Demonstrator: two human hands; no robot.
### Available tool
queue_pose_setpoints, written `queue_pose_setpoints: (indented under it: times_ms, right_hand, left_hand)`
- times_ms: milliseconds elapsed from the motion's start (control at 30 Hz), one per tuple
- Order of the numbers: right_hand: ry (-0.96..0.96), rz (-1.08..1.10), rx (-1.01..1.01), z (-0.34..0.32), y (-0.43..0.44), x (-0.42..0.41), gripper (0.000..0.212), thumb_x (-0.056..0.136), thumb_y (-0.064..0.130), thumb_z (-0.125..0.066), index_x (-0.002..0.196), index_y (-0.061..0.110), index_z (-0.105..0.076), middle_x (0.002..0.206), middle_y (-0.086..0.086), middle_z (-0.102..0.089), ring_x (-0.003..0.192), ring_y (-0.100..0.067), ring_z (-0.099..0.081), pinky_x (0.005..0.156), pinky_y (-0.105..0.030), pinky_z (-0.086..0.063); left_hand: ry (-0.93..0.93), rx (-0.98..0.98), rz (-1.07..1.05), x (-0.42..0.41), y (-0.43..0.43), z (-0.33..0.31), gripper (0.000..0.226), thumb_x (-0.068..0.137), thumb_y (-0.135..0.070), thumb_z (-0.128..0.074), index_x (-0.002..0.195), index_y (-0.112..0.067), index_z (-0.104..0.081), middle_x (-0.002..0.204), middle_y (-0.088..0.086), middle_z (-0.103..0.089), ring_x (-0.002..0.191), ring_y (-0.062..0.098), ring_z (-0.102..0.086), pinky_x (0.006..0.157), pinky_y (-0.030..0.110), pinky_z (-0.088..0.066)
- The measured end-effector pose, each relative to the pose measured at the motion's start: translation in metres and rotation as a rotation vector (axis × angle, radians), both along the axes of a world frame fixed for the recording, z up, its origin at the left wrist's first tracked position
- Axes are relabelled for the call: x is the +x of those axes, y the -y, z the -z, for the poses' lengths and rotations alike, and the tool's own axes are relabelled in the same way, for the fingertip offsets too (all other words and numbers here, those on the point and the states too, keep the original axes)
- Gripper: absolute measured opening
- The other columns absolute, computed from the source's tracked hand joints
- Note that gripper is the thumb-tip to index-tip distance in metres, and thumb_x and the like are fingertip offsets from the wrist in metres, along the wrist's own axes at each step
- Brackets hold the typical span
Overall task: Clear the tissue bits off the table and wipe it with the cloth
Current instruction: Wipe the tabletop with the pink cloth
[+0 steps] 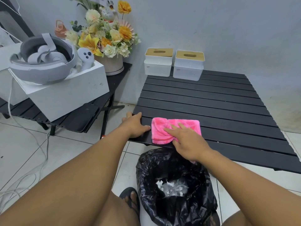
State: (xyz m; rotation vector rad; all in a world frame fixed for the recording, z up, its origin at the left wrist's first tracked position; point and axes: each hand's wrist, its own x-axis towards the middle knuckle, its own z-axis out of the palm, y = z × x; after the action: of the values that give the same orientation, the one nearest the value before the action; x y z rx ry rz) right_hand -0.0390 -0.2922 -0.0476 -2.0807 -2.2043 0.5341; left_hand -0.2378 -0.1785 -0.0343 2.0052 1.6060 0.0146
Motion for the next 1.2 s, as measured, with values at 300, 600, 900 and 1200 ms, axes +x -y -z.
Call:
queue_pose_setpoints:
  times_ms: [300, 600, 900, 1200]
  right_hand:
    - [0.028, 0.472, -0.076, -0.008, -0.004, 0.094, 0.065, 0.093, 0.014, -0.035, 0.153, 0.038, -0.026, 0.161, 0.008, -0.026, 0.148, -0.029, -0.023, 0.113, -0.050, -0.033]
    - [0.073, 0.320, -0.003, 0.005, 0.019, 0.028, 0.067, 0.095, 0.014, -0.038, 0.154, 0.040, -0.018, 0.163, 0.009, -0.016, 0.150, -0.034, -0.014, 0.119, -0.057, -0.019]
    - [0.068, 0.332, -0.087, -0.008, 0.007, 0.071, 0.063, 0.097, 0.018, -0.034, 0.154, 0.040, -0.020, 0.163, 0.013, -0.017, 0.151, -0.025, -0.015, 0.114, -0.050, -0.032]
    - [0.104, 0.426, -0.031, 0.003, 0.010, 0.050, 0.063, 0.093, 0.018, -0.038, 0.152, 0.035, -0.025, 0.162, 0.004, -0.023, 0.147, -0.038, -0.020, 0.111, -0.057, -0.031]
  left_hand:
    - [-0.098, -0.004, 0.110, 0.007, 0.001, 0.000, 0.088, 0.087, -0.061, -0.061, 0.158, -0.029, -0.019, 0.166, 0.007, -0.005, 0.151, 0.035, -0.003, 0.120, 0.051, -0.020]
    - [-0.210, 0.025, 0.279, 0.035, 0.013, -0.005, 0.086, 0.082, -0.065, -0.062, 0.154, -0.037, -0.025, 0.166, 0.002, -0.009, 0.151, 0.032, -0.002, 0.116, 0.062, -0.013]
    - [-0.201, 0.017, 0.328, 0.049, 0.016, -0.005, 0.084, 0.085, -0.063, -0.061, 0.155, -0.036, -0.023, 0.166, 0.002, -0.007, 0.152, 0.033, 0.000, 0.116, 0.066, -0.009]
    - [-0.214, -0.002, 0.390, 0.043, 0.009, -0.008, 0.095, 0.079, -0.061, -0.069, 0.156, -0.033, -0.022, 0.165, 0.001, -0.011, 0.150, 0.032, -0.005, 0.116, 0.061, -0.022]
